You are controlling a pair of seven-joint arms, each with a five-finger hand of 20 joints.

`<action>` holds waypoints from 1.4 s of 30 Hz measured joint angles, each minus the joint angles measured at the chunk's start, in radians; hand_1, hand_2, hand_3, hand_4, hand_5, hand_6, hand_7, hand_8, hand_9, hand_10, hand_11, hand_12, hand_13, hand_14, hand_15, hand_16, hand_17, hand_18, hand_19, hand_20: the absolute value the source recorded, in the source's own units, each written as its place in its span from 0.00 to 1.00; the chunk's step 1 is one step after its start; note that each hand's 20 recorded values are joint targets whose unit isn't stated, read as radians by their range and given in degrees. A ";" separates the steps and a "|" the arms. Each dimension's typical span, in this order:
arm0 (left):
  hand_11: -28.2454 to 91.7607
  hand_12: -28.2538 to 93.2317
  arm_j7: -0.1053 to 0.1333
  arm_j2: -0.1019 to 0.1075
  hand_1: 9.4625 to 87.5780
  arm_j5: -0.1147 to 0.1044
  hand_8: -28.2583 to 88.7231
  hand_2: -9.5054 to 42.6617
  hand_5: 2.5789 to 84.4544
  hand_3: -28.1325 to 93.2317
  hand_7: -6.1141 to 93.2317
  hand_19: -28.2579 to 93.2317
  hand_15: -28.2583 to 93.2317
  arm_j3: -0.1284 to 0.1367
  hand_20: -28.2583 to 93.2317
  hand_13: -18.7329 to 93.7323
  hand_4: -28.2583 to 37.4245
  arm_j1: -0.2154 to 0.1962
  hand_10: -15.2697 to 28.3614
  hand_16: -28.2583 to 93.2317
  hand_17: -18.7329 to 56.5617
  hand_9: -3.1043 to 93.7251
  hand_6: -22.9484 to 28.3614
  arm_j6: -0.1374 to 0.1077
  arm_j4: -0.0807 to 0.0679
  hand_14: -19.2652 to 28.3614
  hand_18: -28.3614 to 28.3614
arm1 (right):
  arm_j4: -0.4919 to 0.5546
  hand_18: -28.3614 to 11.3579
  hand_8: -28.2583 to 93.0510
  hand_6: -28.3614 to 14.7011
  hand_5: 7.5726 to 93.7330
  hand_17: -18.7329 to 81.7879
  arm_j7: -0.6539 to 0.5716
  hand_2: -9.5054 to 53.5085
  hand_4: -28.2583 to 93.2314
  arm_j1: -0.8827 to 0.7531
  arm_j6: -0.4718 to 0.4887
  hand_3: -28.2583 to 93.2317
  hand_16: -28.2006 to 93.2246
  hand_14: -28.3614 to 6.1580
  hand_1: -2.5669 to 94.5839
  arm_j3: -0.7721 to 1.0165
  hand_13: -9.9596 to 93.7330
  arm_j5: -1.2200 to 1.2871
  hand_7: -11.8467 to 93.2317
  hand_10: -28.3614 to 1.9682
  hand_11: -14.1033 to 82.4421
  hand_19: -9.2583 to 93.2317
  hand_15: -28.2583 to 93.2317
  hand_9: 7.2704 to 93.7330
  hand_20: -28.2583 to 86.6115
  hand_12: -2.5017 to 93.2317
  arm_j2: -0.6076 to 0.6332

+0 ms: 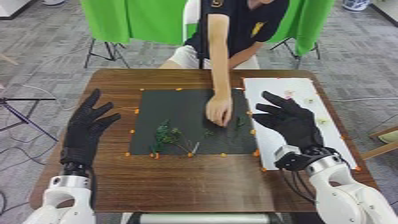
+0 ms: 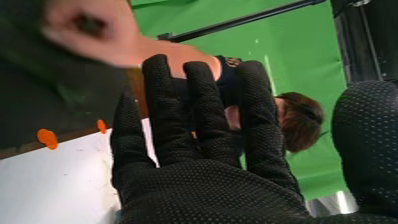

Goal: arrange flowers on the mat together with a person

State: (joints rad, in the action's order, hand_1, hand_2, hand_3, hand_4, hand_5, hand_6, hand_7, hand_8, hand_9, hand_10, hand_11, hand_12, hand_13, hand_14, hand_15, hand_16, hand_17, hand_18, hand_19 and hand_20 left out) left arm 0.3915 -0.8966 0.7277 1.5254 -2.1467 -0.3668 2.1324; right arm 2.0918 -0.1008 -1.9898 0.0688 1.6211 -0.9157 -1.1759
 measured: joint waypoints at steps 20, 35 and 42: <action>0.41 0.29 -0.020 -0.012 0.16 0.011 0.14 0.30 0.33 0.89 0.19 0.62 0.63 0.008 0.37 0.41 0.00 -0.010 0.71 0.16 0.14 0.38 0.47 0.007 0.001 0.93 0.90 | -0.001 0.15 0.13 0.71 0.46 0.19 -0.011 0.23 0.00 0.001 0.001 0.89 0.37 0.28 0.20 -0.005 0.47 -0.003 0.25 0.41 0.29 0.52 0.54 0.49 0.41 0.18 -0.003; 0.41 0.29 -0.016 -0.012 0.17 0.009 0.14 0.30 0.32 0.89 0.19 0.62 0.63 0.003 0.37 0.41 0.00 -0.005 0.72 0.16 0.14 0.38 0.47 0.006 0.001 0.93 0.90 | -0.006 0.07 0.12 0.71 0.48 0.33 -0.162 0.09 0.03 0.080 -0.234 0.88 0.33 0.38 0.32 -0.014 0.60 -0.405 0.30 0.43 0.56 0.71 0.75 0.55 0.46 0.22 0.147; 0.41 0.29 -0.015 -0.012 0.17 0.009 0.14 0.31 0.32 0.89 0.20 0.62 0.63 0.001 0.37 0.41 0.00 -0.001 0.72 0.16 0.14 0.38 0.47 0.006 0.001 0.93 0.90 | -0.050 0.07 0.12 0.71 0.49 0.35 -0.295 0.07 0.03 0.149 -0.238 0.88 0.33 0.40 0.34 -0.053 0.63 -0.587 0.31 0.43 0.57 0.73 0.76 0.57 0.45 0.22 0.320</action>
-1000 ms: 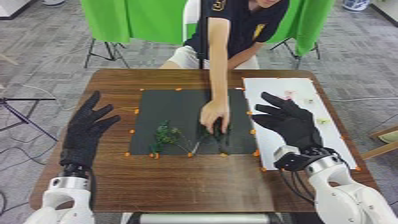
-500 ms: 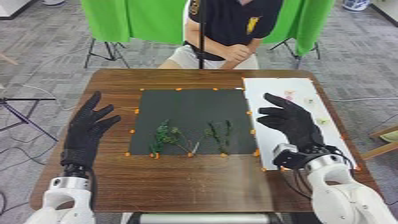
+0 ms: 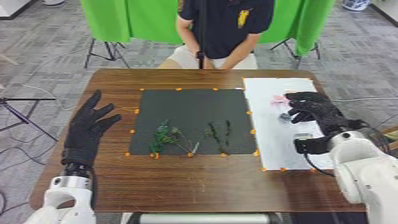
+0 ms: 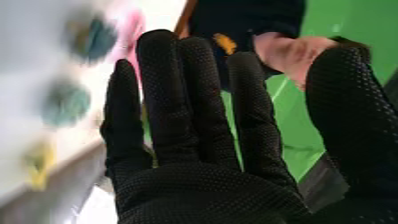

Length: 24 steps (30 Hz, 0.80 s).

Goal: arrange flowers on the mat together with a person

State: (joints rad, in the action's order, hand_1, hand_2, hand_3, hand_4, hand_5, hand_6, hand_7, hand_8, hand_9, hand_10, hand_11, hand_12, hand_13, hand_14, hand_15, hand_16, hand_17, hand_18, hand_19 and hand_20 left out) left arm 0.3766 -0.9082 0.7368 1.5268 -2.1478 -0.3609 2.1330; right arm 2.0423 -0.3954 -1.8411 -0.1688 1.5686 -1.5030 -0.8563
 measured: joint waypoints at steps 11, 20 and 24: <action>0.41 0.29 -0.001 -0.001 0.17 0.001 0.14 0.31 0.32 0.89 0.20 0.62 0.63 -0.001 0.37 0.41 0.00 0.005 0.72 0.16 0.14 0.38 0.46 0.000 0.000 0.93 0.90 | -0.157 0.07 0.12 0.71 0.49 0.36 -0.145 0.05 0.04 0.185 0.000 0.87 0.33 0.42 0.36 -0.251 0.65 -0.360 0.31 0.43 0.58 0.75 0.76 0.59 0.44 0.21 0.113; 0.41 0.29 0.002 0.002 0.17 -0.001 0.14 0.31 0.32 0.89 0.20 0.63 0.63 -0.007 0.37 0.41 0.00 0.014 0.72 0.16 0.14 0.38 0.46 0.000 -0.001 0.93 0.90 | -0.243 0.07 0.12 0.72 0.49 0.36 -0.170 0.03 0.03 0.296 0.067 0.88 0.33 0.43 0.37 -0.365 0.65 -0.462 0.31 0.44 0.57 0.75 0.76 0.59 0.43 0.21 0.135; 0.41 0.29 0.005 0.006 0.17 -0.002 0.14 0.31 0.32 0.89 0.20 0.63 0.63 -0.010 0.37 0.41 0.00 0.015 0.72 0.16 0.14 0.38 0.46 0.000 -0.002 0.93 0.90 | -0.278 0.08 0.12 0.74 0.50 0.37 -0.176 0.02 0.03 0.327 0.086 0.88 0.33 0.45 0.38 -0.402 0.66 -0.505 0.32 0.44 0.57 0.75 0.75 0.59 0.43 0.21 0.142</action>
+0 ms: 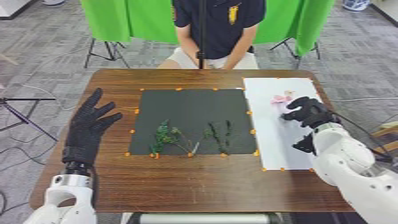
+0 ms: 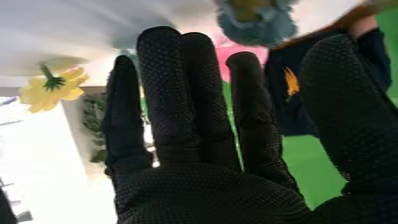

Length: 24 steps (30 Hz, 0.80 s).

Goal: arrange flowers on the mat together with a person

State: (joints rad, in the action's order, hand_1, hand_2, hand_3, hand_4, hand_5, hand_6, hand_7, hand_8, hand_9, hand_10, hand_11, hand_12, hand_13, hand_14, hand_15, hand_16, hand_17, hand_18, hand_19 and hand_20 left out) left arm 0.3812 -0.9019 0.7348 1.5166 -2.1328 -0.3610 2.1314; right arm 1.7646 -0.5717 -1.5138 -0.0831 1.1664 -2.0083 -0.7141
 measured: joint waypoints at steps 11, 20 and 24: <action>0.41 0.29 -0.001 -0.001 0.17 0.001 0.14 0.31 0.32 0.89 0.20 0.63 0.63 0.001 0.37 0.41 0.00 0.003 0.72 0.16 0.14 0.38 0.47 0.001 -0.002 0.93 0.90 | -0.053 0.07 0.10 0.76 0.60 0.38 -0.004 0.00 0.02 0.066 -0.022 0.85 0.34 0.51 0.42 -0.155 0.70 -0.196 0.34 0.53 0.56 0.74 0.72 0.67 0.42 0.21 0.024; 0.41 0.29 -0.006 -0.004 0.17 0.003 0.14 0.30 0.32 0.89 0.20 0.63 0.63 0.002 0.37 0.41 0.00 0.005 0.72 0.16 0.14 0.38 0.46 0.005 -0.003 0.93 0.90 | -0.073 0.15 0.21 0.79 0.85 0.43 -0.018 0.00 0.00 0.104 -0.122 0.74 0.39 0.64 0.59 -0.259 0.82 -0.333 0.31 0.69 0.39 0.74 0.68 0.88 0.42 0.35 0.040; 0.41 0.29 -0.007 -0.005 0.17 0.003 0.14 0.31 0.32 0.89 0.20 0.63 0.63 0.002 0.37 0.41 0.00 0.005 0.72 0.16 0.14 0.38 0.46 0.005 -0.003 0.93 0.90 | -0.077 0.16 0.22 0.80 0.88 0.44 -0.021 0.00 0.00 0.107 -0.149 0.73 0.40 0.67 0.60 -0.271 0.84 -0.344 0.29 0.73 0.38 0.75 0.67 0.92 0.42 0.37 0.041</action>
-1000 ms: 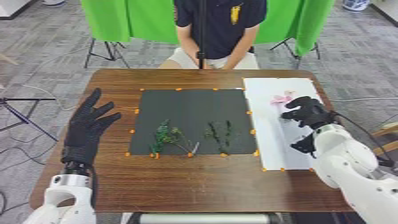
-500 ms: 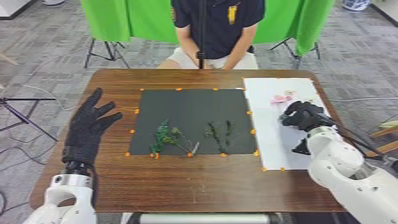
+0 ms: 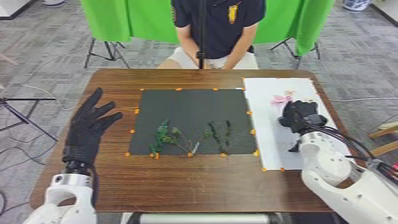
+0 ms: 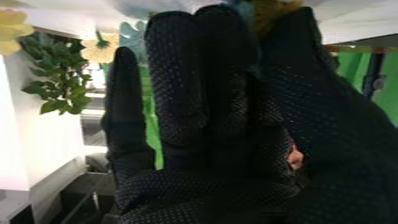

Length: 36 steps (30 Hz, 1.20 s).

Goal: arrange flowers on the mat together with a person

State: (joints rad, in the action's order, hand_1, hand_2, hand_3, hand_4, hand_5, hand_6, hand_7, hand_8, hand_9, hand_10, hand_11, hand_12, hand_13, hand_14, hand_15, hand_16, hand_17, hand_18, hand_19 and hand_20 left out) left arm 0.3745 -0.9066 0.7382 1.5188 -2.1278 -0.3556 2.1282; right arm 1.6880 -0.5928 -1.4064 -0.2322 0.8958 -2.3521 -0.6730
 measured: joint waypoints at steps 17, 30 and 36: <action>0.41 0.29 0.004 0.003 0.17 0.000 0.14 0.30 0.32 0.89 0.20 0.63 0.64 0.013 0.37 0.41 0.00 -0.005 0.72 0.16 0.14 0.37 0.46 -0.002 0.002 0.94 0.90 | 0.160 0.25 0.23 0.78 0.90 0.43 0.143 0.00 0.00 0.070 -0.069 0.75 0.41 0.65 0.59 -0.103 0.85 0.051 0.28 0.71 0.41 0.79 0.69 0.94 0.43 0.37 -0.080; 0.35 0.31 0.022 0.018 0.22 0.012 0.17 0.43 0.30 0.77 0.13 0.67 0.56 -0.011 0.36 0.44 0.16 0.054 0.78 0.23 0.15 0.34 0.52 0.004 0.000 0.97 0.97 | 0.003 0.27 0.20 0.80 0.85 0.41 0.278 0.01 0.06 0.280 0.031 0.72 0.40 0.66 0.64 -0.344 0.82 -0.047 0.24 0.70 0.44 0.76 0.72 0.90 0.44 0.35 -0.520; 0.41 0.29 -0.016 0.009 0.18 0.043 0.14 0.30 0.32 0.88 0.20 0.60 0.63 -0.068 0.43 0.41 0.00 0.186 0.71 0.16 0.15 0.37 0.46 0.041 -0.029 0.92 0.90 | -0.046 0.27 0.21 0.81 0.88 0.40 0.233 0.00 0.00 0.319 0.024 0.74 0.42 0.66 0.57 -0.483 0.84 -0.056 0.29 0.71 0.50 0.78 0.71 0.90 0.41 0.33 -0.598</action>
State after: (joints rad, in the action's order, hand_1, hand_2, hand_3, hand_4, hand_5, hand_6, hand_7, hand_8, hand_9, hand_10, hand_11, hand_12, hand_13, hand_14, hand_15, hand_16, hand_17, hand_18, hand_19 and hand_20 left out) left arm 0.3582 -0.8974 0.7815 1.4504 -1.9413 -0.3146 2.0991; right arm 1.6418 -0.3601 -1.0877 -0.2083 0.4132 -2.4085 -1.2711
